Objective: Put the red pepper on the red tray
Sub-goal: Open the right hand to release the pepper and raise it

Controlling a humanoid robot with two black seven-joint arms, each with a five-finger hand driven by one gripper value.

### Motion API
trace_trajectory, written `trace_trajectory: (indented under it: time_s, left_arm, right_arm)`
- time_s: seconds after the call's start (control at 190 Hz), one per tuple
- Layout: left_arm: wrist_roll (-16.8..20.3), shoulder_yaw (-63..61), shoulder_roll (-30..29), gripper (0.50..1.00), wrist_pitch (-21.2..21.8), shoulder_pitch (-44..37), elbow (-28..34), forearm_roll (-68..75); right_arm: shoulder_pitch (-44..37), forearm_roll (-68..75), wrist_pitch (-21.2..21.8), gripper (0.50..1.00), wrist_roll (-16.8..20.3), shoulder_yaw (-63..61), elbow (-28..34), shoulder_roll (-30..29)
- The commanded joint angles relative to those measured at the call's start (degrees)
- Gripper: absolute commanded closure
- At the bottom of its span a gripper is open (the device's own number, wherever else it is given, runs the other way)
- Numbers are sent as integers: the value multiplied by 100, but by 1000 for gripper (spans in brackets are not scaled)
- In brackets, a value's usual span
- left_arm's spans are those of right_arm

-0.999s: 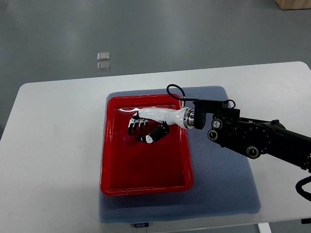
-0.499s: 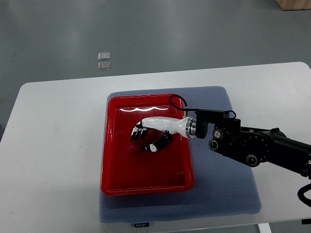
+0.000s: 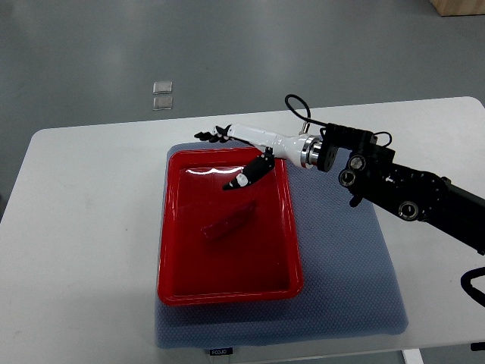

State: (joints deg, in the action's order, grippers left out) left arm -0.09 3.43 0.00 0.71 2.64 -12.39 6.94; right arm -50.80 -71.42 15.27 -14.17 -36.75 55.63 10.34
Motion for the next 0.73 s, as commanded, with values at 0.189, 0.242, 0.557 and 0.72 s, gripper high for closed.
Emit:
trace_trajectory:
  time_s: [0.189,0.242,0.557,0.72]
  left_arm:
    - [0,-18,0,500,-1,0,0,0]
    - [0,-27,0,500,-1,0,0,0]
    - [0,-35,0,500,-1,0,0,0]
    - [0,-27,0,500,-1,0,-9,0]
  right_arm:
    - [404,2992,257,589,46,-1133,-70,170]
    - [544,3634,231,589,46,-1177,-70,161]
    - [1169,6167,301,589,-16,-1221,-869,29]
    - [1256,7133,626,589,-25,-1432,-1625,-225]
